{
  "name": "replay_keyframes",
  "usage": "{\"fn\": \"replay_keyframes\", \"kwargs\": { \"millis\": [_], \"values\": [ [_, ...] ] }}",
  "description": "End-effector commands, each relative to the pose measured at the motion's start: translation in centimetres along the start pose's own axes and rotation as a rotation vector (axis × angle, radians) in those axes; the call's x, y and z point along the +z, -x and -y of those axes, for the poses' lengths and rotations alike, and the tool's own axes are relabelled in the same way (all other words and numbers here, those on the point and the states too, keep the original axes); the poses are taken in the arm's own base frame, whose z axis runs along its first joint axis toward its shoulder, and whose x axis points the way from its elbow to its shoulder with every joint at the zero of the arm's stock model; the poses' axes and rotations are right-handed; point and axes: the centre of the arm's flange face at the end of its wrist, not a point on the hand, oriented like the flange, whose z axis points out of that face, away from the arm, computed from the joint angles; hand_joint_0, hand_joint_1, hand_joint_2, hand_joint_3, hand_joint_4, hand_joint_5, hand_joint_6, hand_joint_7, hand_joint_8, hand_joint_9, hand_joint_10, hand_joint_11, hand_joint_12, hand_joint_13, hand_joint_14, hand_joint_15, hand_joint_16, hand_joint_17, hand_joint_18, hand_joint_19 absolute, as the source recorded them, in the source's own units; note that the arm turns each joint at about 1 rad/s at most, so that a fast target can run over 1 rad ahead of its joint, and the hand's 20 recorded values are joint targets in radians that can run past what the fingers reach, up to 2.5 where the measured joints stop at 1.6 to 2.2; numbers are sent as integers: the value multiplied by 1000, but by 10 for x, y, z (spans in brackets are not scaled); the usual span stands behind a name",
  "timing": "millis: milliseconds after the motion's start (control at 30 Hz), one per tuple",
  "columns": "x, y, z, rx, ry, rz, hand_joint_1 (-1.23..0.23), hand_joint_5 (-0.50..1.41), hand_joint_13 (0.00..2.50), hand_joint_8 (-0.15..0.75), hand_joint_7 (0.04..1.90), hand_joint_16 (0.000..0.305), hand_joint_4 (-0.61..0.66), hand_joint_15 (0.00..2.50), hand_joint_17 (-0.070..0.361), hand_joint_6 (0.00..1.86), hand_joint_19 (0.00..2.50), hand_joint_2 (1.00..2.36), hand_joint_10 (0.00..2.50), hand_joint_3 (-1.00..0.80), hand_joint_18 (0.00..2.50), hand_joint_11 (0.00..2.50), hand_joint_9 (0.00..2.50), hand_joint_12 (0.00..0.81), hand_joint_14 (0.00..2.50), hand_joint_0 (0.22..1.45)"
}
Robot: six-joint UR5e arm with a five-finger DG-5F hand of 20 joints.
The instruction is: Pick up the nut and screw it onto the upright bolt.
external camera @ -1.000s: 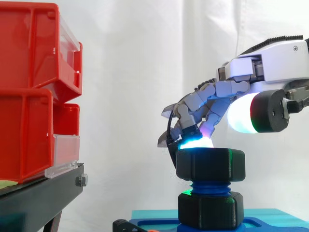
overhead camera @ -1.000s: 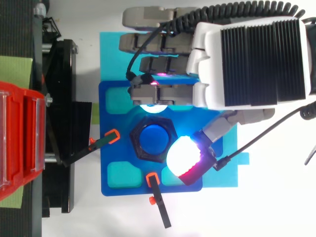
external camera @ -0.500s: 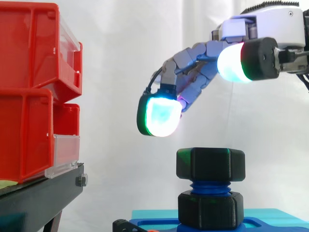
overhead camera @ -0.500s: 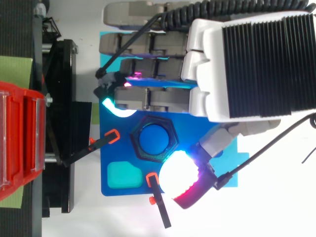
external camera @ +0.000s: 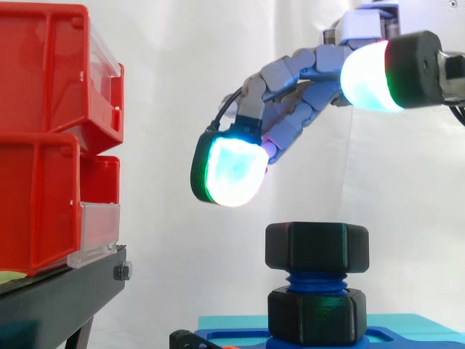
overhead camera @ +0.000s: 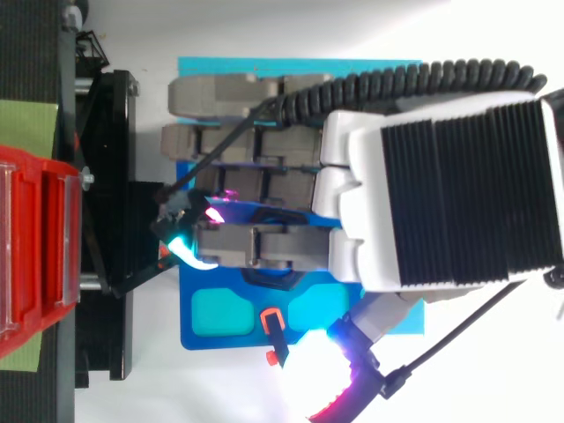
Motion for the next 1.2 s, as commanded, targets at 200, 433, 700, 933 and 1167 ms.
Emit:
{"fn": "replay_keyframes", "kwargs": {
  "millis": [200,433,700,933,1167],
  "values": [
    [4,-12,-11,27,1,13,-48,-100,405,266,809,33,228,0,75,503,0,1000,0,-500,0,0,685,318,0,459],
    [4,-12,-12,33,4,13,-56,-93,411,270,841,33,238,0,73,503,0,1000,0,-500,7,0,700,315,0,462],
    [5,-13,-15,34,6,5,-70,-82,430,274,892,31,246,0,70,503,0,1000,0,-500,21,0,723,309,0,466],
    [3,-15,-15,36,-6,-11,-90,-74,441,277,919,30,258,0,68,504,0,1000,0,-500,38,0,743,306,0,470],
    [1,-19,-11,37,-11,-14,-83,-51,472,284,1148,29,223,0,64,504,0,1000,0,-500,69,0,788,296,0,476]
  ]
}}
